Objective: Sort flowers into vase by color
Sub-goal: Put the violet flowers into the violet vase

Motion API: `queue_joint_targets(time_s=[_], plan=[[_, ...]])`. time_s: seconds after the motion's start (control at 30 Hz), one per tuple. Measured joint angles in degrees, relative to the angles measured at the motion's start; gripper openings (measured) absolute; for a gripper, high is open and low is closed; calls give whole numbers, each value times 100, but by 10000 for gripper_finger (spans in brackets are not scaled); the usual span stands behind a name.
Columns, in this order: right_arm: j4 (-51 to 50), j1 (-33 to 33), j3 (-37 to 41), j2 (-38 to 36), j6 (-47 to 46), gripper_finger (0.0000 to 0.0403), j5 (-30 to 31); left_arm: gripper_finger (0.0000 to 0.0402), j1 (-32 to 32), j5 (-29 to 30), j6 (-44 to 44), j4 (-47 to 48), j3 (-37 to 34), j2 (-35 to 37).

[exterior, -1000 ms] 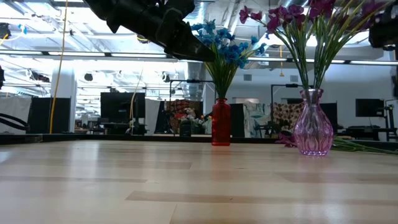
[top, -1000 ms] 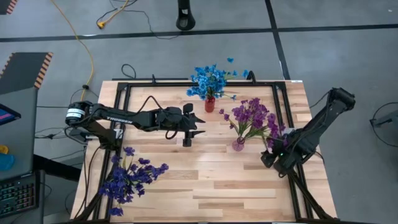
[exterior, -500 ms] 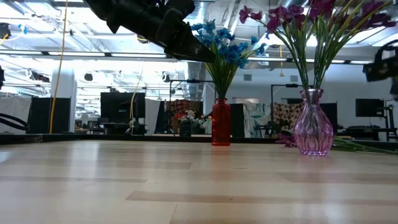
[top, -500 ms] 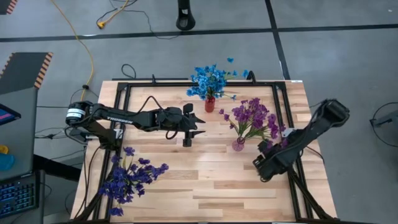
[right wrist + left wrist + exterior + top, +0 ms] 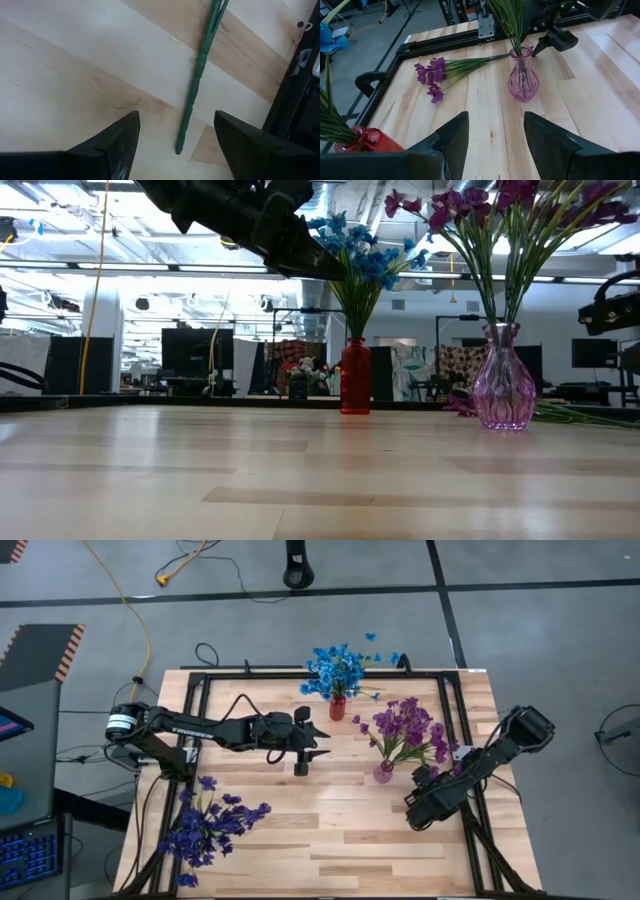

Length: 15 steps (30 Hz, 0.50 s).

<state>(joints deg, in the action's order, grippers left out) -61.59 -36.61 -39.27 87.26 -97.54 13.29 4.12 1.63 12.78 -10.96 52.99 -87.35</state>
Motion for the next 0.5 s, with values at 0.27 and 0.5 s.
queue_joint_targets(time_s=[0.27,0.5], plan=[[335,-20,17,4,2,285,-12,179,0,0,-12,4,0,0],[107,-95,7,4,-391,285,-60,179,0,0,-13,7,0,0]])
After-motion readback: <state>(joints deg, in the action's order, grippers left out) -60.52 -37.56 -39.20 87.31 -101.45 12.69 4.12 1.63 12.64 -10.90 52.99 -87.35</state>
